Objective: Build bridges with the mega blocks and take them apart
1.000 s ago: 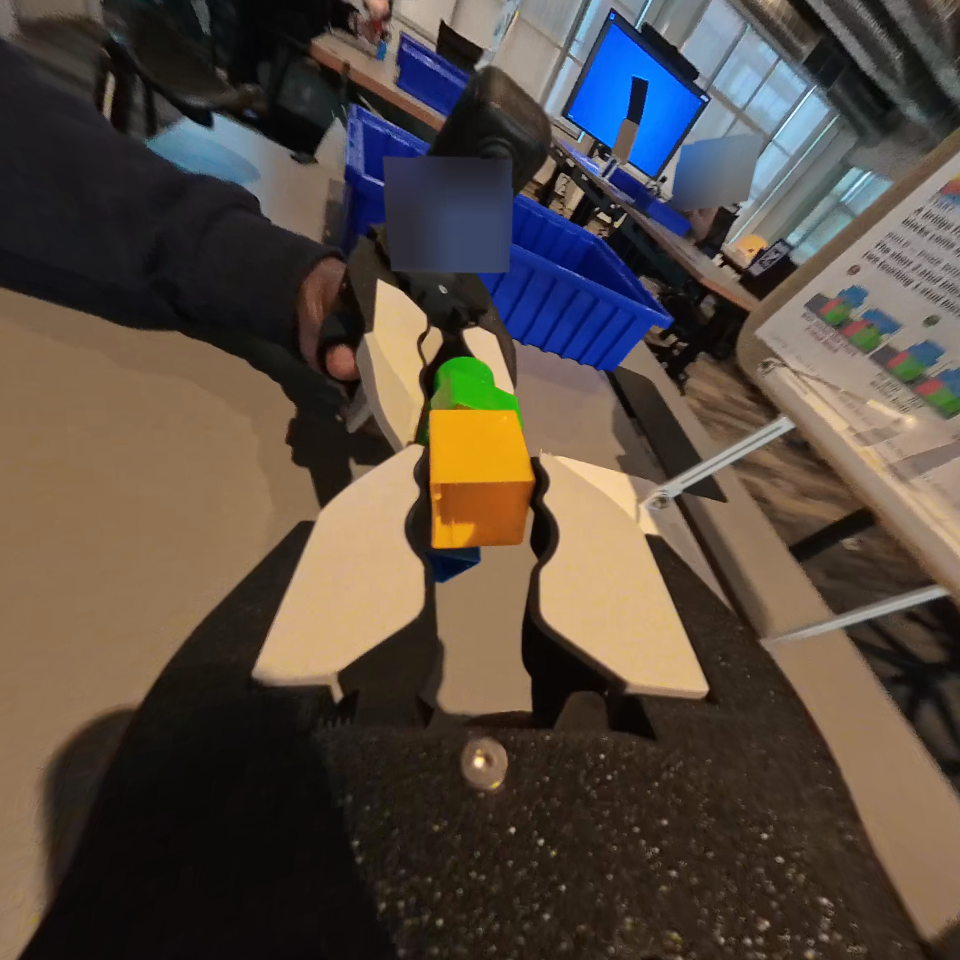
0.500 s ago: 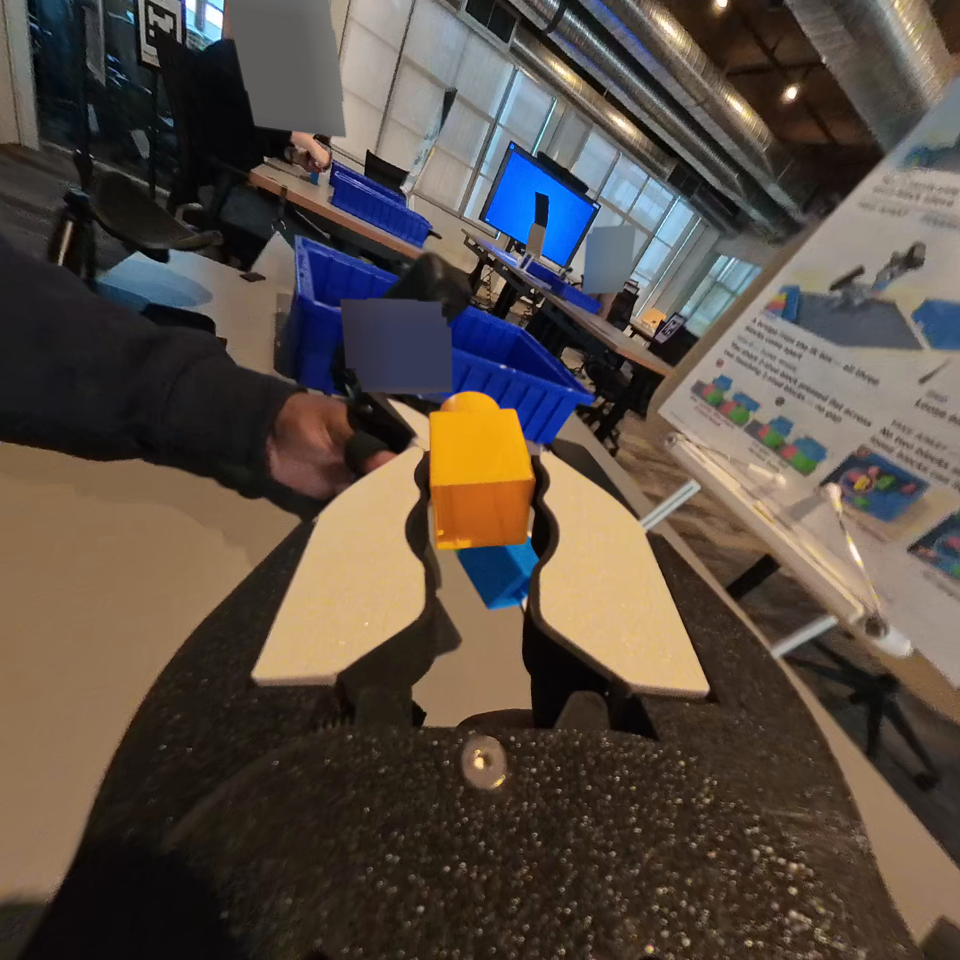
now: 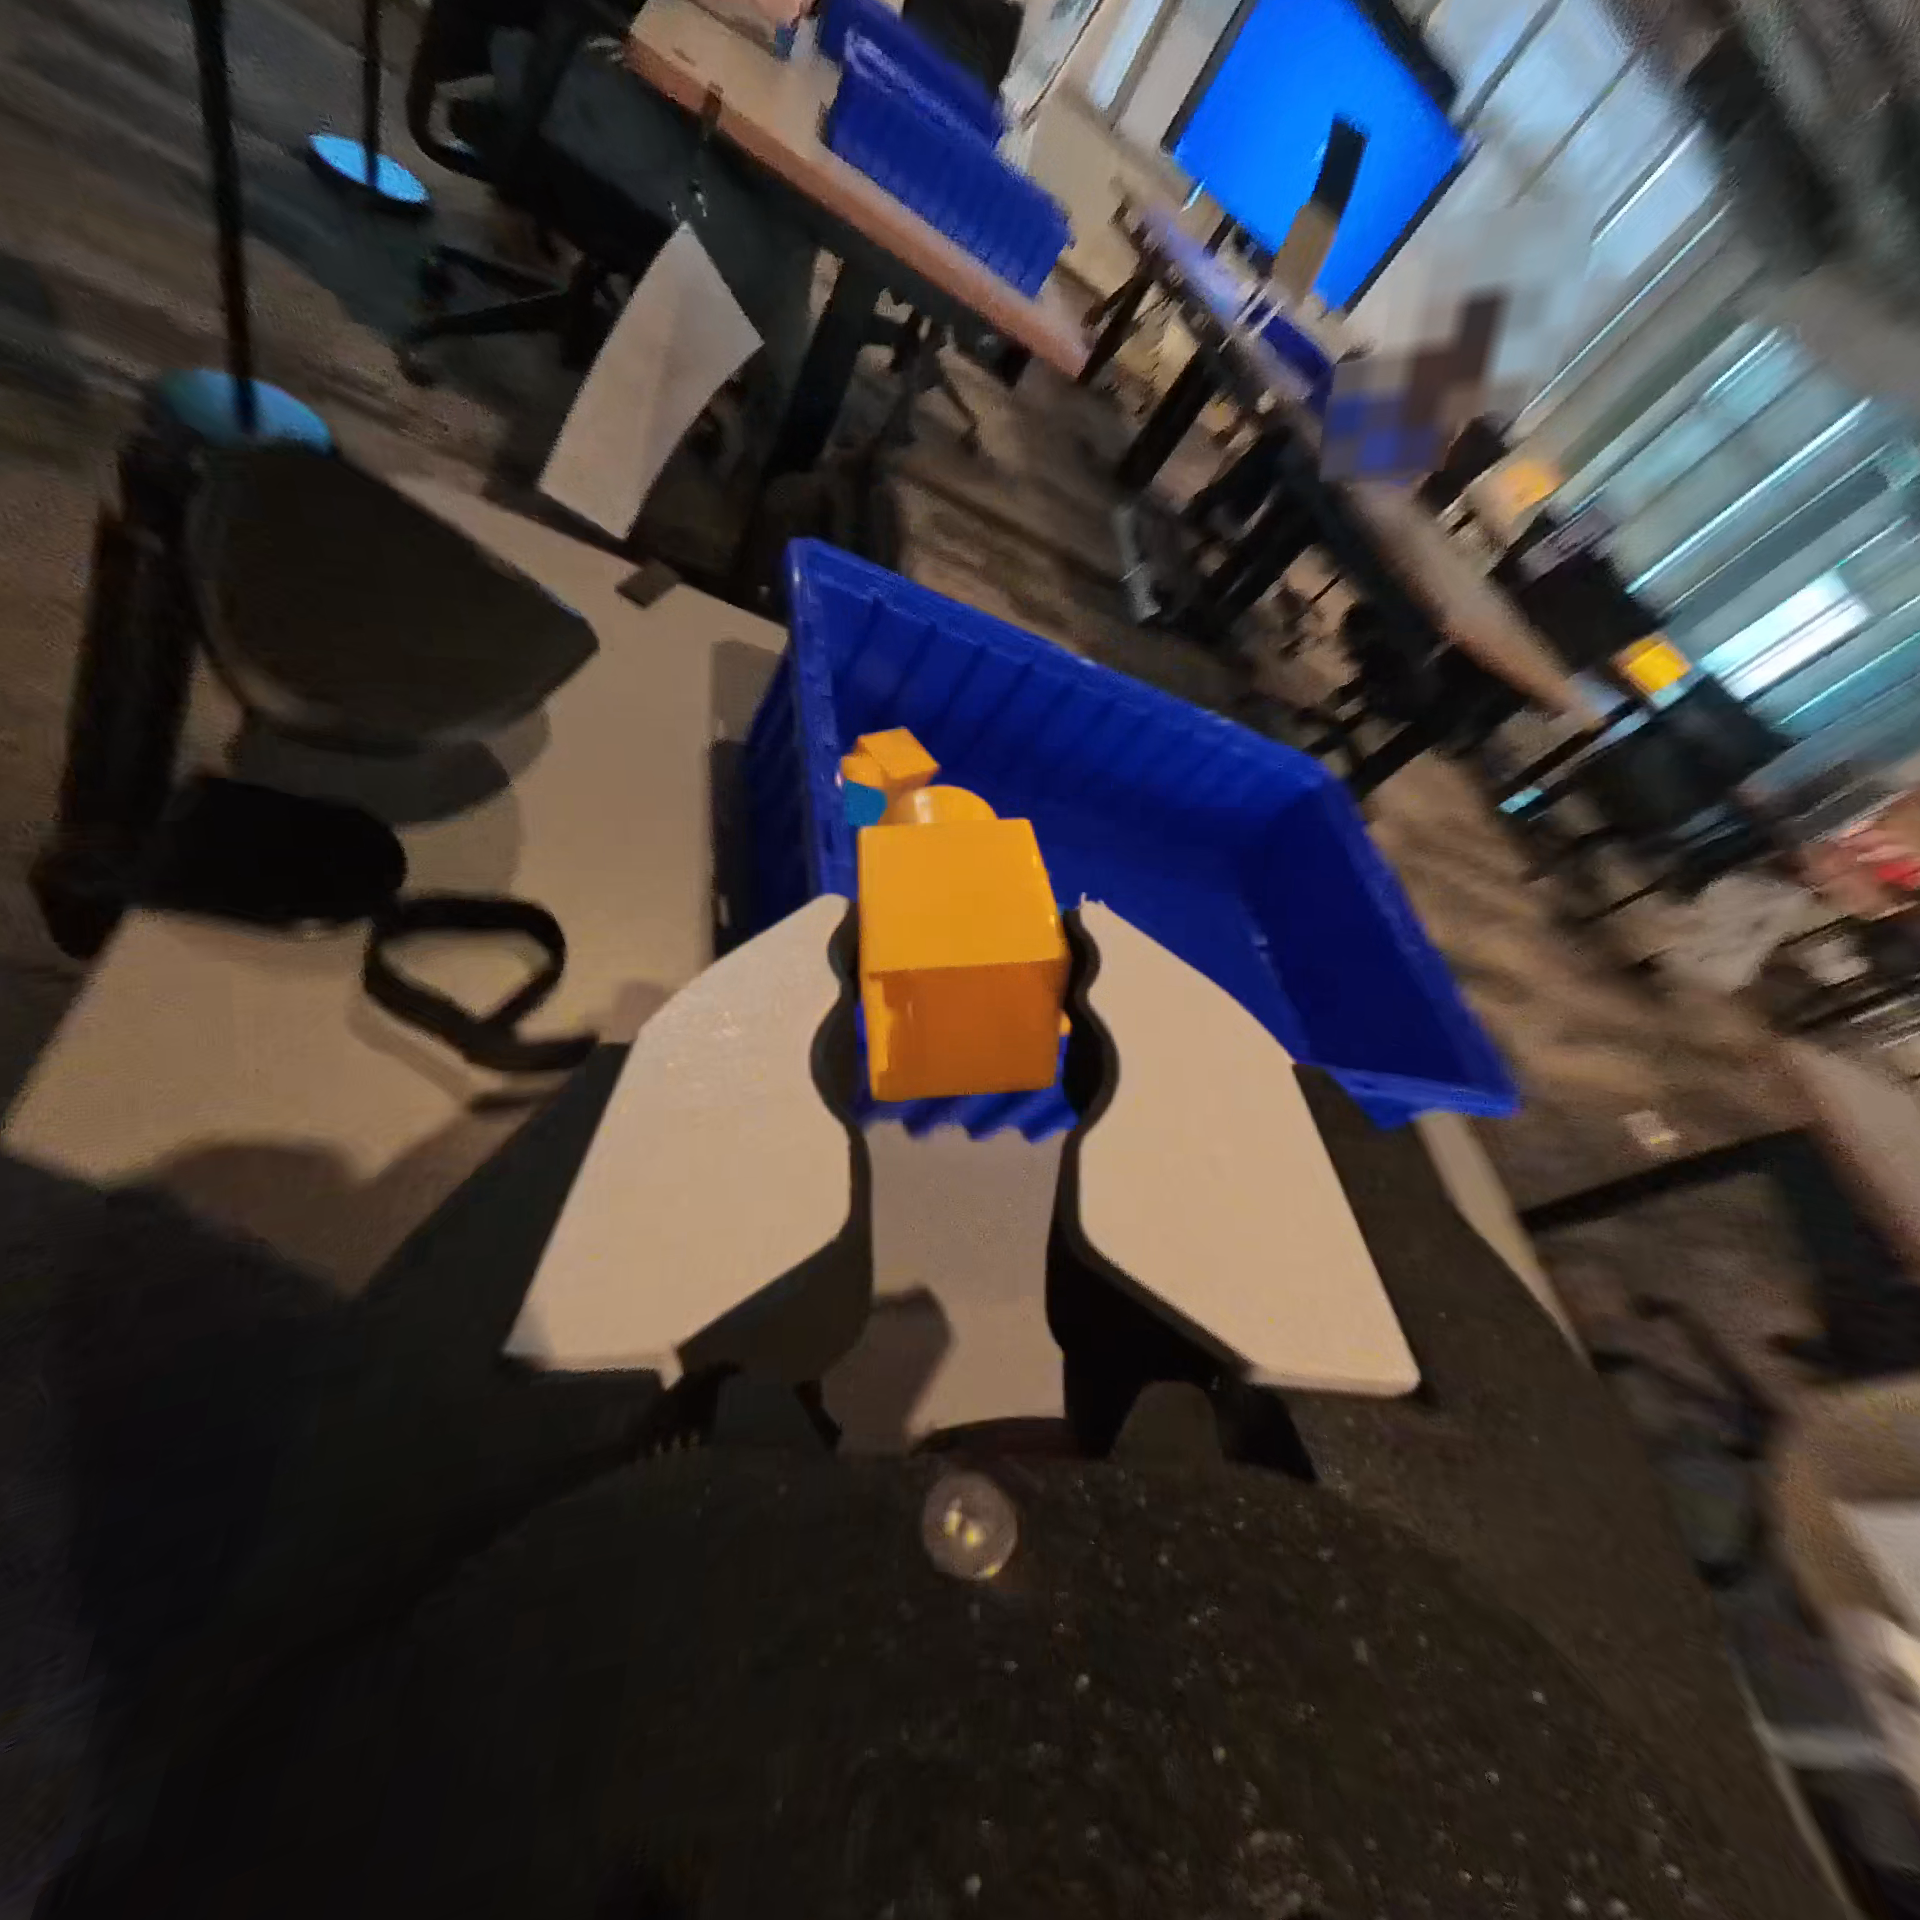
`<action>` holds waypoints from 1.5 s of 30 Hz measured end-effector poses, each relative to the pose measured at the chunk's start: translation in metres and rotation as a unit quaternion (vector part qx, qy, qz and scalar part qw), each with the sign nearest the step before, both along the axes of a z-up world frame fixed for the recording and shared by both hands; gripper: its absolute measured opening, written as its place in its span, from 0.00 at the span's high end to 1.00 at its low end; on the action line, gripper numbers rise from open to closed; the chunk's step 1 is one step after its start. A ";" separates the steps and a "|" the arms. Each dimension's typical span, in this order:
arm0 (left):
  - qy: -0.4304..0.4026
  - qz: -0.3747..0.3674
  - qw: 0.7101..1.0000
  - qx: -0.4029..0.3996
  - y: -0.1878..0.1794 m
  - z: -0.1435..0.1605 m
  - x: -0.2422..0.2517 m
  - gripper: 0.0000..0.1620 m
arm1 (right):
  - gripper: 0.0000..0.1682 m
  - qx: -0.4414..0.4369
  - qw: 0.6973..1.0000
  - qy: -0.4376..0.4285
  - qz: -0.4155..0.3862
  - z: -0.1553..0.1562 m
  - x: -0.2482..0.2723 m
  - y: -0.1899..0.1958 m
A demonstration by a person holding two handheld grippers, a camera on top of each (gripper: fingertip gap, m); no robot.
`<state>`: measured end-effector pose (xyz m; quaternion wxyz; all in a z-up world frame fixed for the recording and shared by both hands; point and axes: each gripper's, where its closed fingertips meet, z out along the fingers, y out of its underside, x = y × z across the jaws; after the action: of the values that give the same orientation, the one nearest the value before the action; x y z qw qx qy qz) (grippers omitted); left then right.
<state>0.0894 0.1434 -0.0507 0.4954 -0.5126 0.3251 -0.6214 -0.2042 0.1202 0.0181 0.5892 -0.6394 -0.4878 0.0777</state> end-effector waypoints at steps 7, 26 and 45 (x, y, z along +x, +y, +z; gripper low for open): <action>-0.020 -0.009 0.999 -0.023 0.005 0.003 -0.005 0.79 | 0.78 -0.137 0.987 -0.059 -0.052 -0.069 -0.065 0.090; -0.043 -0.007 0.997 -0.059 0.033 0.006 -0.029 0.79 | 0.63 -0.039 0.998 0.031 0.040 -0.029 -0.027 -0.013; -0.023 -0.184 0.980 0.069 -0.022 0.006 -0.036 0.79 | 0.58 -0.095 0.946 0.300 -0.079 -0.071 0.296 -0.027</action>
<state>0.0536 0.1217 -0.0443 0.4142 -0.3944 0.4443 -0.6895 0.0913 0.0931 -0.0531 0.6489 -0.6763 -0.2265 0.2649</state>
